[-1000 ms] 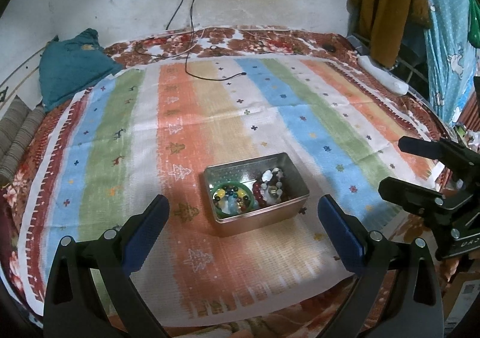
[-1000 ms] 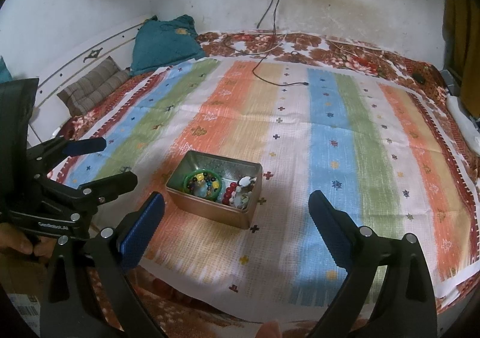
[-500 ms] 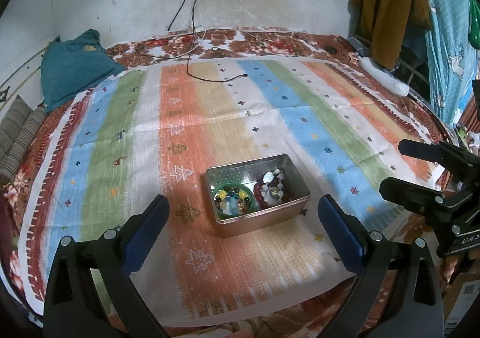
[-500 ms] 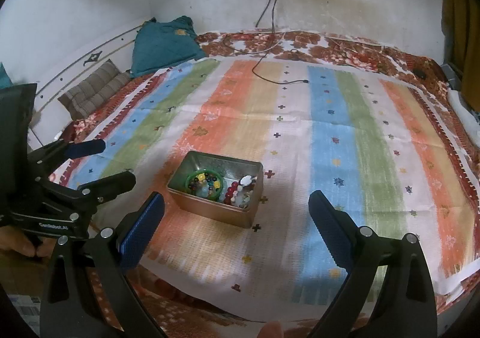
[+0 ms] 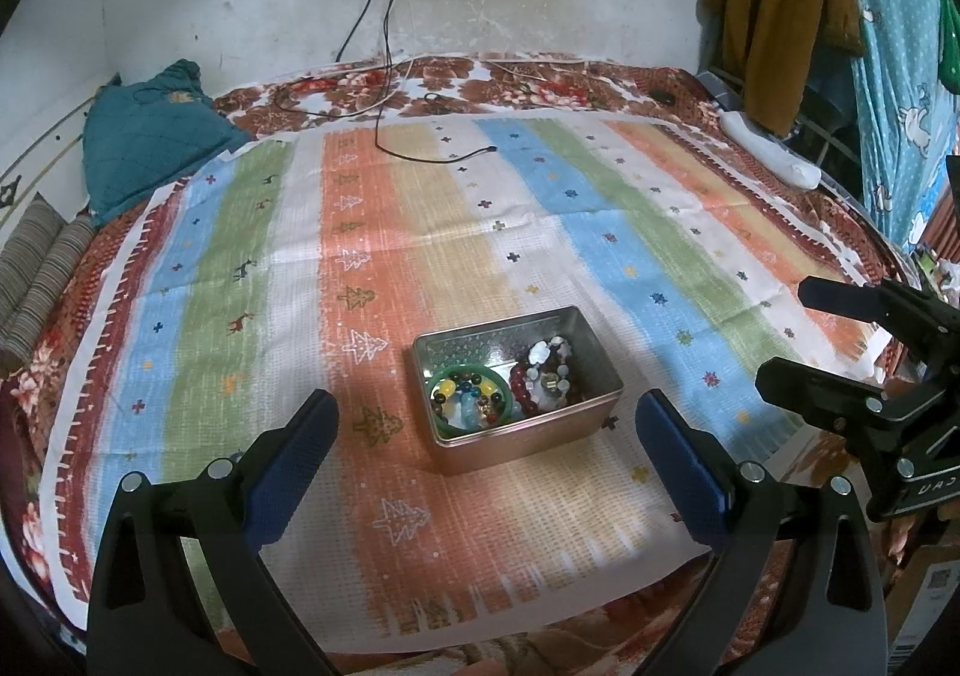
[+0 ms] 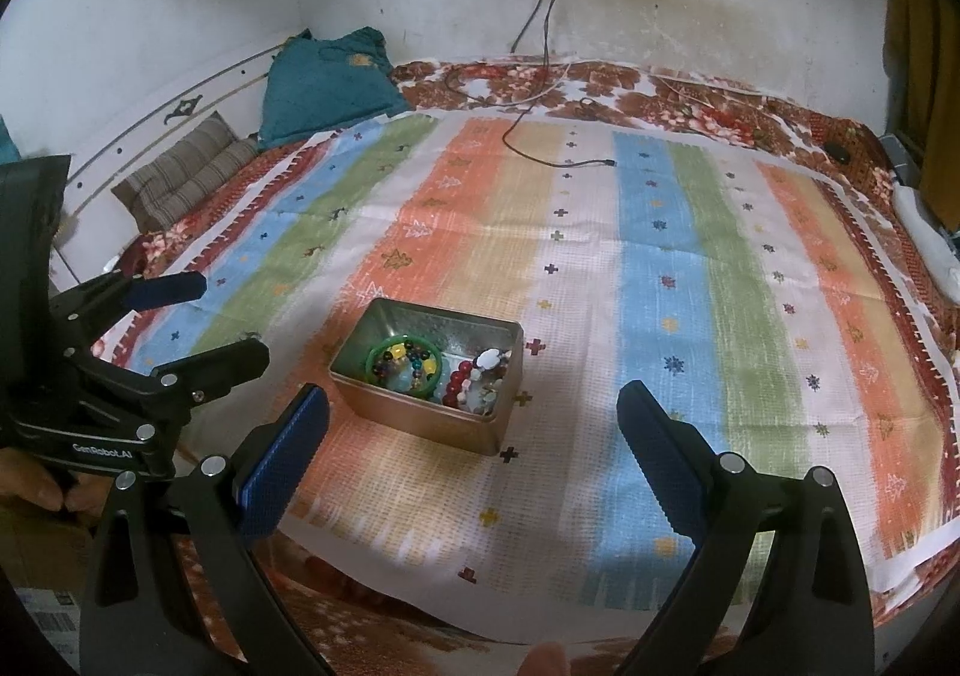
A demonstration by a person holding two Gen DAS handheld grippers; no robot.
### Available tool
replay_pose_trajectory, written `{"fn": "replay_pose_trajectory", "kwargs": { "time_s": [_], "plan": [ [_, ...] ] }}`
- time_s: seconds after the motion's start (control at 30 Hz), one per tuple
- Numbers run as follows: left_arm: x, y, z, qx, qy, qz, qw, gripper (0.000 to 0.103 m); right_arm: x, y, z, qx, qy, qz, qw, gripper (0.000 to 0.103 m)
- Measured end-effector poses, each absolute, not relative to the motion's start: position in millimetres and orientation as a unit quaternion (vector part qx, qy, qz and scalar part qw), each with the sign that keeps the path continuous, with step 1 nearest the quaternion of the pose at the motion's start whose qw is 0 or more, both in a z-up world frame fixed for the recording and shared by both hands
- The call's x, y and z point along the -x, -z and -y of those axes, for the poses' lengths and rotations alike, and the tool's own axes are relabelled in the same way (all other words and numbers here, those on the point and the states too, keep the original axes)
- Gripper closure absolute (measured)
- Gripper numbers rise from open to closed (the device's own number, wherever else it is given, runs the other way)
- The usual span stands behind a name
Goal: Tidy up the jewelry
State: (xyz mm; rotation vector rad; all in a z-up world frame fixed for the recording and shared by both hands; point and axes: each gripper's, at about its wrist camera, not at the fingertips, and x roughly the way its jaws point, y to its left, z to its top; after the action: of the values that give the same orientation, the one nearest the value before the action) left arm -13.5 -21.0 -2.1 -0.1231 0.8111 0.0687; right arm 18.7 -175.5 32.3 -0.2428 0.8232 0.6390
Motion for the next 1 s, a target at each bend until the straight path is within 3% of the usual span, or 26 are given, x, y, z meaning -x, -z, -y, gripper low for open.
{"fn": "replay_pose_trajectory", "kwargs": {
  "time_s": [1.0],
  "plan": [
    [13.6,2.8,21.2,0.054,-0.026,-0.394,0.917,0.006,-17.0,-30.5,175.4,0.113,-0.307,-0.393,0.859,0.005]
  ]
}}
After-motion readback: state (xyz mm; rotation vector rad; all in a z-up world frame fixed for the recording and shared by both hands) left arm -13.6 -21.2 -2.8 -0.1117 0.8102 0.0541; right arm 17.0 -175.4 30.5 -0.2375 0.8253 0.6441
